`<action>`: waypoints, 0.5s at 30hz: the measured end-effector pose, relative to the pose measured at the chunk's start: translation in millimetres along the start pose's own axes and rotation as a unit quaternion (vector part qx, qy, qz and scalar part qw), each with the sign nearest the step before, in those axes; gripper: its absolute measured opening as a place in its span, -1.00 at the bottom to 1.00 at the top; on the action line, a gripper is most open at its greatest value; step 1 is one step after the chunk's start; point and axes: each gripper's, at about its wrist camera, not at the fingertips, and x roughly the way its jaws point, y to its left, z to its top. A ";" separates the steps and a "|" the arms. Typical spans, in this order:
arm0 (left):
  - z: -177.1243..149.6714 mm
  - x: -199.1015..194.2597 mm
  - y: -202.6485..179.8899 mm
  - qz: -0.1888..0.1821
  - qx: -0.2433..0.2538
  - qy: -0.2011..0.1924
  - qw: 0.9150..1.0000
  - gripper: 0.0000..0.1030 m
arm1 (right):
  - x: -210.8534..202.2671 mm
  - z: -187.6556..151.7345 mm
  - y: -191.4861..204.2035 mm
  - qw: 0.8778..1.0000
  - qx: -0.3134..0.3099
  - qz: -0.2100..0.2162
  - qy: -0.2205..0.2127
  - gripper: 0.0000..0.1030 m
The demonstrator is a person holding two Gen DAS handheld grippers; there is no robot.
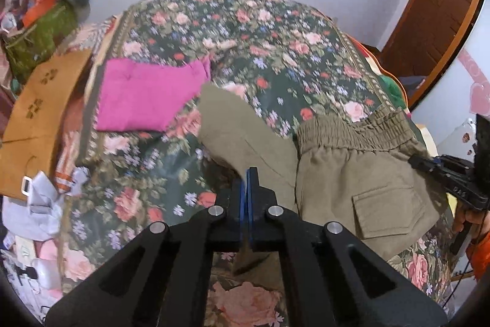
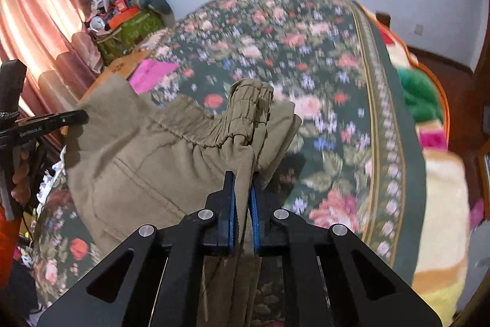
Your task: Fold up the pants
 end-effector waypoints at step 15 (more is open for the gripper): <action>20.1 -10.0 27.4 0.005 -0.030 0.014 0.999 -0.07 | -6.1 28.9 15.0 0.999 -0.035 -0.010 -0.019 -0.87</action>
